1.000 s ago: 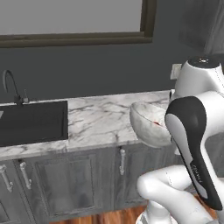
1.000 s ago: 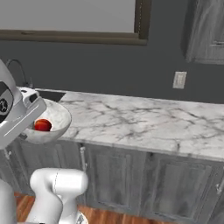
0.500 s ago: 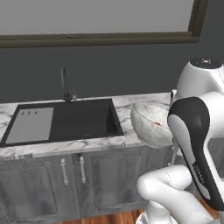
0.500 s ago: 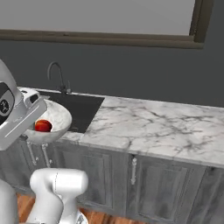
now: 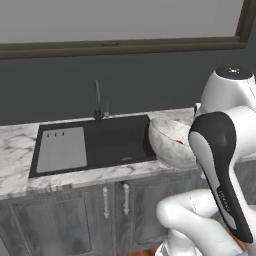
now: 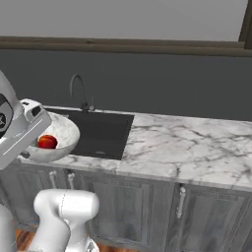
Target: Pick the peach from the cabinet and place it in the bowl. Then pick the bowl and place it in the sink. Then turn on the sink facuet.
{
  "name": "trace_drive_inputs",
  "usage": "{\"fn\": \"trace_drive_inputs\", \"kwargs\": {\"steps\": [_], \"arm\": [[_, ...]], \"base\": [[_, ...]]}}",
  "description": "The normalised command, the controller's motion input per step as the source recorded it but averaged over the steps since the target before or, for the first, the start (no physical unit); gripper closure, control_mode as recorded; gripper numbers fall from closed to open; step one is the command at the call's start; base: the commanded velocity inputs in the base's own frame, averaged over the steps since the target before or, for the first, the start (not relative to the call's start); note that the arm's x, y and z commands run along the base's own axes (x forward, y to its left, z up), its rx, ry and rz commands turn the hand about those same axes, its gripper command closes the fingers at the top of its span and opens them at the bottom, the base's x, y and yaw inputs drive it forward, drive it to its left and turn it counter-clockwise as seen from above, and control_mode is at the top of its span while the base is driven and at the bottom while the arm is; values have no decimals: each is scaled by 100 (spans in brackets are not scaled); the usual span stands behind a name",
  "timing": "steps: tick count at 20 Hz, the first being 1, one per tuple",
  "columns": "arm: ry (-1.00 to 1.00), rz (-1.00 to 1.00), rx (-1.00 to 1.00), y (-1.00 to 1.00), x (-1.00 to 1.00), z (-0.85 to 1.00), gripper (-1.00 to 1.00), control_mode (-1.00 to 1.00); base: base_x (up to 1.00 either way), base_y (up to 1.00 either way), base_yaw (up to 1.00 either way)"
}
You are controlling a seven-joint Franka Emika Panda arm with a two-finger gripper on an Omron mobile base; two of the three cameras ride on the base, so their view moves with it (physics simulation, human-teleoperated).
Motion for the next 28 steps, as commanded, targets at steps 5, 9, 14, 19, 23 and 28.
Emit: {"fn": "trace_drive_inputs", "kwargs": {"steps": [5, 9, 14, 19, 23, 28], "arm": [[0, 0, 0, 0, 0, 0, 100, 100], [0, 0, 0, 0, 0, 0, 100, 100], [0, 0, 0, 0, 0, 0, 100, 100], [0, 0, 0, 0, 0, 0, 100, 100], [0, 0, 0, 0, 0, 0, 100, 100], [0, 0, 0, 0, 0, 0, 100, 100]], "base": [[57, 28, -20], [44, 8, -16], [39, 1, -13], [28, 0, -3], [37, 0, 0], [63, 0, 0]]}}
